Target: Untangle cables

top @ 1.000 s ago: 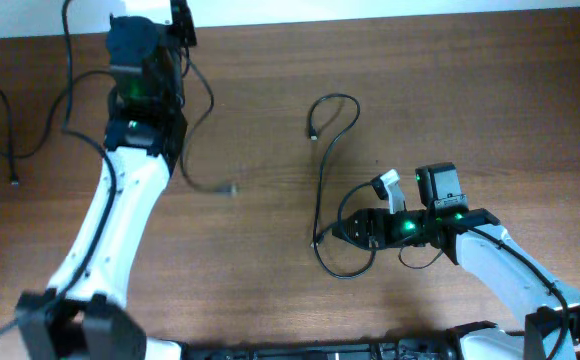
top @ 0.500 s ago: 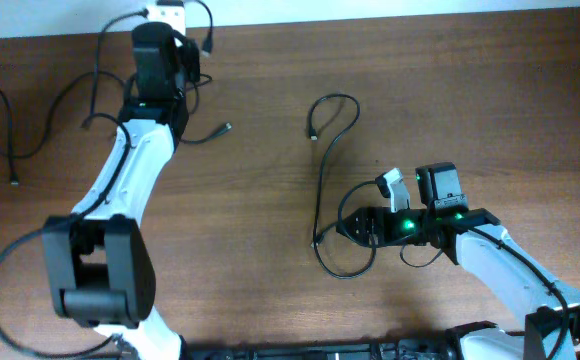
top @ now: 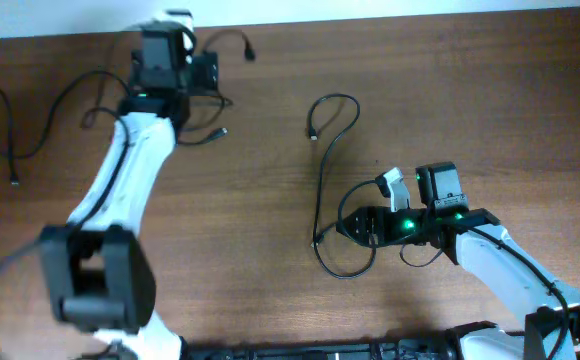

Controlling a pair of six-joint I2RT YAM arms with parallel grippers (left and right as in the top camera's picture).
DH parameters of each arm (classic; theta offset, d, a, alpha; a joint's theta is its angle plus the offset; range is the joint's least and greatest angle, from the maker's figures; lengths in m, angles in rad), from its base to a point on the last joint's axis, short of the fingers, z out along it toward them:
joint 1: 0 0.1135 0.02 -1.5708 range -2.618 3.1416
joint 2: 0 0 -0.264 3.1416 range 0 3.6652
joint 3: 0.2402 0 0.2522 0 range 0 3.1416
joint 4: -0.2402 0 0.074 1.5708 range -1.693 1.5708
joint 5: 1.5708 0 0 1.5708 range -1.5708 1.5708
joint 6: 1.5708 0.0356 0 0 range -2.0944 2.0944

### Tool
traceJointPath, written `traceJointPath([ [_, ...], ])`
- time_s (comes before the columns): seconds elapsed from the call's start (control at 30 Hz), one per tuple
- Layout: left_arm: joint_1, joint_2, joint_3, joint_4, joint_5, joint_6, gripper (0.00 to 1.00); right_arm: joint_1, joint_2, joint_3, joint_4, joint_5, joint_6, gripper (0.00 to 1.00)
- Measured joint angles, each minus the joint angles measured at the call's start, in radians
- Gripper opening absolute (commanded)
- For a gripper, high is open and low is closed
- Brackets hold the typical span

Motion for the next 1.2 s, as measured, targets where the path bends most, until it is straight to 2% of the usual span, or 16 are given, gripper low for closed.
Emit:
traceJointPath([
  [0.13, 0.085, -0.077, 0.039, -0.121, -0.064, -0.105, 1.00, 0.000, 0.000, 0.000, 0.000, 0.000, -0.001, 0.99],
  [0.17, 0.121, -0.062, 0.038, -0.162, -0.016, -0.117, 0.91, 0.000, 0.000, 0.000, 0.000, 0.000, 0.000, 0.99],
  [0.27, 0.178, -0.014, 0.032, -0.227, 0.177, -0.117, 0.36, 0.000, 0.000, 0.000, 0.000, 0.000, 0.000, 0.99],
  [0.37, 0.160, 0.019, 0.032, -0.264, 0.281, -0.117, 0.25, 0.000, 0.000, 0.000, 0.000, 0.000, 0.000, 0.99],
  [0.4, 0.153, 0.034, 0.032, -0.274, 0.291, -0.117, 0.31, 0.000, 0.000, 0.000, 0.000, 0.000, -0.001, 0.99],
  [0.43, 0.144, 0.054, 0.032, -0.281, 0.299, -0.117, 0.58, 0.000, 0.000, 0.000, 0.000, 0.000, 0.000, 0.99],
  [0.47, 0.134, 0.088, 0.032, -0.296, 0.306, -0.118, 0.69, 0.000, 0.000, 0.000, 0.000, 0.000, 0.000, 0.99],
  [0.57, 0.127, 0.137, 0.030, -0.341, 0.307, -0.118, 0.79, 0.000, 0.000, 0.000, -0.013, 0.000, 0.000, 0.99],
  [0.7, 0.117, 0.138, 0.027, -0.375, 0.414, -0.117, 0.73, 0.000, 0.000, 0.000, -0.015, 0.000, -0.001, 0.99],
  [0.77, 0.092, 0.138, 0.027, -0.379, 0.477, -0.121, 0.78, 0.000, 0.000, 0.000, -0.015, 0.000, 0.000, 0.99],
  [0.83, 0.018, 0.138, 0.027, -0.361, 0.507, -0.129, 0.96, 0.000, 0.000, 0.000, -0.014, 0.000, 0.000, 0.99],
  [0.9, -0.048, 0.139, 0.027, -0.317, 0.464, -0.166, 0.99, 0.000, 0.000, 0.000, -0.014, 0.000, 0.000, 0.99],
  [1.03, -0.170, 0.200, 0.027, -0.155, 0.302, -0.562, 0.92, 0.000, 0.000, 0.000, -0.017, 0.000, 0.000, 0.99],
  [1.07, -0.180, 0.216, 0.027, -0.143, 0.283, -0.611, 0.99, 0.000, 0.000, 0.000, -0.020, 0.000, 0.000, 0.99],
  [1.13, -0.198, 0.247, 0.027, -0.139, 0.197, -0.704, 0.99, 0.000, 0.000, 0.000, -0.023, 0.000, 0.000, 0.99],
  [1.2, -0.203, 0.286, 0.028, -0.181, 0.131, -0.880, 0.92, 0.000, 0.000, 0.000, -0.023, 0.000, 0.000, 0.99],
])
